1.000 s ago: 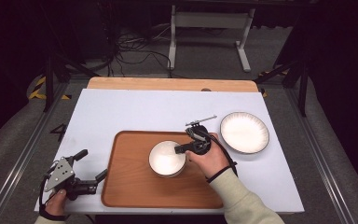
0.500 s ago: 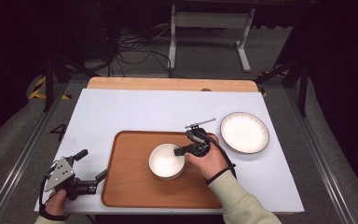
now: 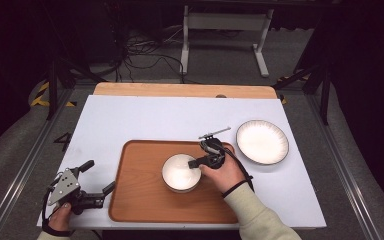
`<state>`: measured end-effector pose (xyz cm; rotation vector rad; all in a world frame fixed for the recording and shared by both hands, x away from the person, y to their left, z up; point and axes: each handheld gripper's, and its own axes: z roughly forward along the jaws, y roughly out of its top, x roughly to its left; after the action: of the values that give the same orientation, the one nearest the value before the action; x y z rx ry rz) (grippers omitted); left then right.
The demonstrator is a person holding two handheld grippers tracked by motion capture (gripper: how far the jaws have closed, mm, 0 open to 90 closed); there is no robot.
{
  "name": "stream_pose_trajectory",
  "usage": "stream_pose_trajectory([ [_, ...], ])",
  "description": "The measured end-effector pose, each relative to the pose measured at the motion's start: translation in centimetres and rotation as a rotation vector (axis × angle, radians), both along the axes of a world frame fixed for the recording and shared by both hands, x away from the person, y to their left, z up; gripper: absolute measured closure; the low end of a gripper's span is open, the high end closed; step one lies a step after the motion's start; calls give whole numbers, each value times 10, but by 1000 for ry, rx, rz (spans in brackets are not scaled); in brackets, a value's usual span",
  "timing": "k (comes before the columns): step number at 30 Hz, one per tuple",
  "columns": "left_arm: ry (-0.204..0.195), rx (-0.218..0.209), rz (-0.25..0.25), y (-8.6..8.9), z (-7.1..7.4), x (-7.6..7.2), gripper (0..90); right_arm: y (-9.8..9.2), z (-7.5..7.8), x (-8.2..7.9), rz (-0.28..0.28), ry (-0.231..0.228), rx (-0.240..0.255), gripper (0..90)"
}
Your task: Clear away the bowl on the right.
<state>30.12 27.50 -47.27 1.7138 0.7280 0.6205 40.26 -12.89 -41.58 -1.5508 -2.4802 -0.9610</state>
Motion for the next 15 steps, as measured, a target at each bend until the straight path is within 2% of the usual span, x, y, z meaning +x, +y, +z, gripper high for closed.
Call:
stream_pose_trajectory([
  [2, 1, -1, 0, 0, 0, 0, 2, -1, 0, 0, 0, 5, 14, 736],
  [7, 0, -1, 2, 0, 0, 0, 2, -2, 2, 0, 4, -23, 30, 703],
  [10, -4, -6, 3, 0, 0, 0, 2, -4, 6, -1, 2, -66, 32, 675],
  [15, -6, -8, 4, -1, 0, 0, 2, -7, 14, -4, 18, -130, 70, 642],
])
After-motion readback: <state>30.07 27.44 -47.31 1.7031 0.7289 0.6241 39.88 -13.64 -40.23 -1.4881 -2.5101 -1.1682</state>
